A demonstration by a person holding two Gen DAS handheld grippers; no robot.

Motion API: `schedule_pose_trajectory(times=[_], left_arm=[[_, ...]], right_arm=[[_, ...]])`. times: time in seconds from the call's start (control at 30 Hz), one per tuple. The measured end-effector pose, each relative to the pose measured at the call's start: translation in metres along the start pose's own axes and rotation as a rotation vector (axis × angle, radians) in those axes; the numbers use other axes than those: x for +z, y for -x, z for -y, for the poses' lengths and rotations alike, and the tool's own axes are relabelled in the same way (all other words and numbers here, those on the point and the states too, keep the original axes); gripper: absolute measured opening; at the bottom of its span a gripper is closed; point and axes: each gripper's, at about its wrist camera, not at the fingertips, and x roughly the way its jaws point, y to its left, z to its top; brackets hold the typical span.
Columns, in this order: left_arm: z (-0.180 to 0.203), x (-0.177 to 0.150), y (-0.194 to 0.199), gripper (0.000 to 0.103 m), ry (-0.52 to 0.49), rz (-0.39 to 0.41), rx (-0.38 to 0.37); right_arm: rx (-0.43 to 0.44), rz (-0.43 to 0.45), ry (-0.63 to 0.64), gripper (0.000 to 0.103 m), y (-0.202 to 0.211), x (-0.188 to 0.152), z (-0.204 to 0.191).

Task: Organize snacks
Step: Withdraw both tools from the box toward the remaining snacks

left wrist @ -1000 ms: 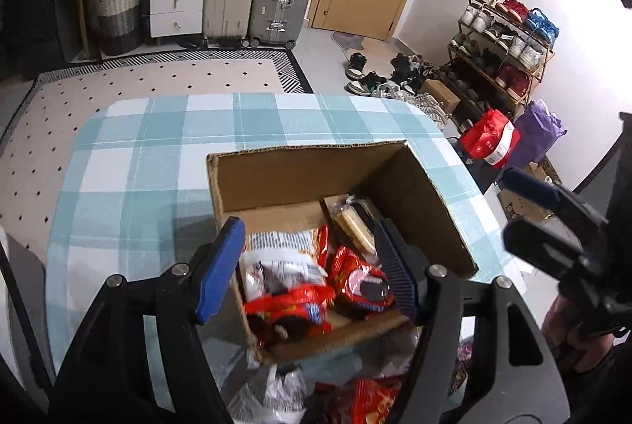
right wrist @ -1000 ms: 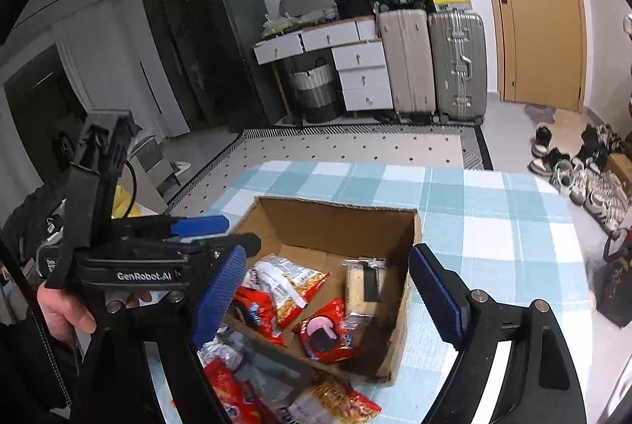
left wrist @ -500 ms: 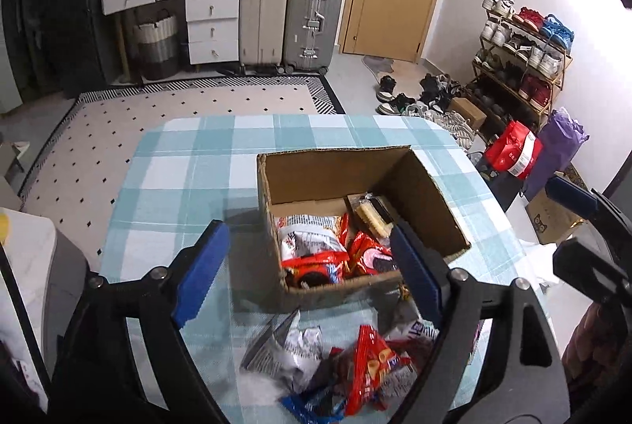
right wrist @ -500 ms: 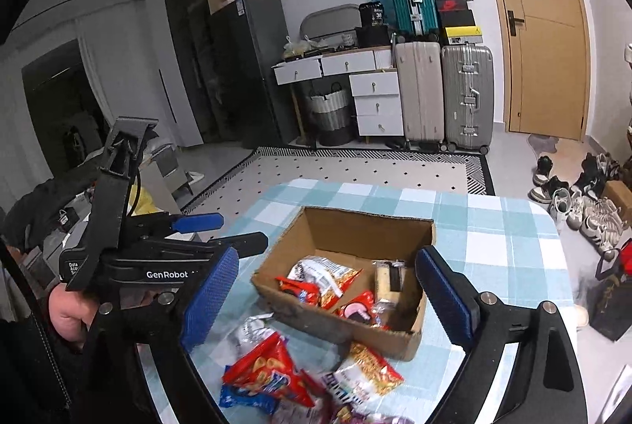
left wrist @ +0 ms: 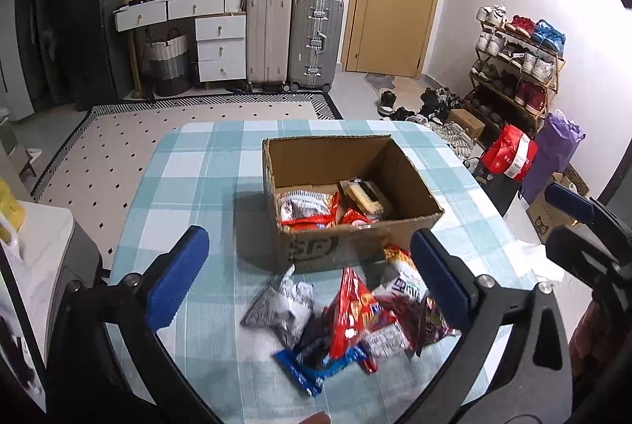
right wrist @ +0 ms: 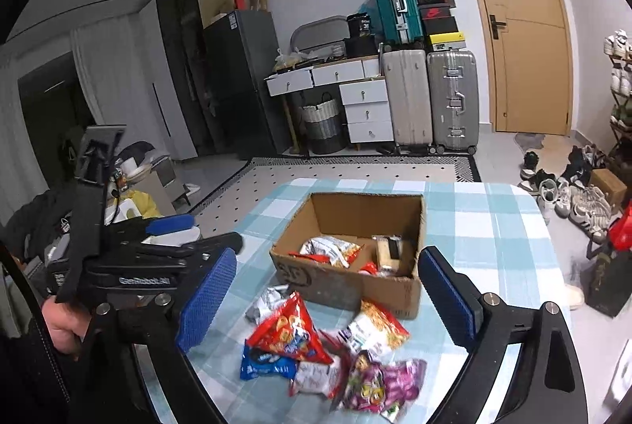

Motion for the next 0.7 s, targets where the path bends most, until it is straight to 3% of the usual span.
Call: schedule_pose_trajectory(times=[0.17,0.7], left_arm=[[0.000,-0.023,0.016,0.102,0.015,0.002,0.002],[-0.003,-0.071,0.005,0.102,0.037,-0.016,0.006]], right_arm=[[-0.014,0.000,-0.011,0.095,0.016,-0.019,0.004],[-0.066,-0.033,-0.071,0.102,0.036,-0.077,0.016]])
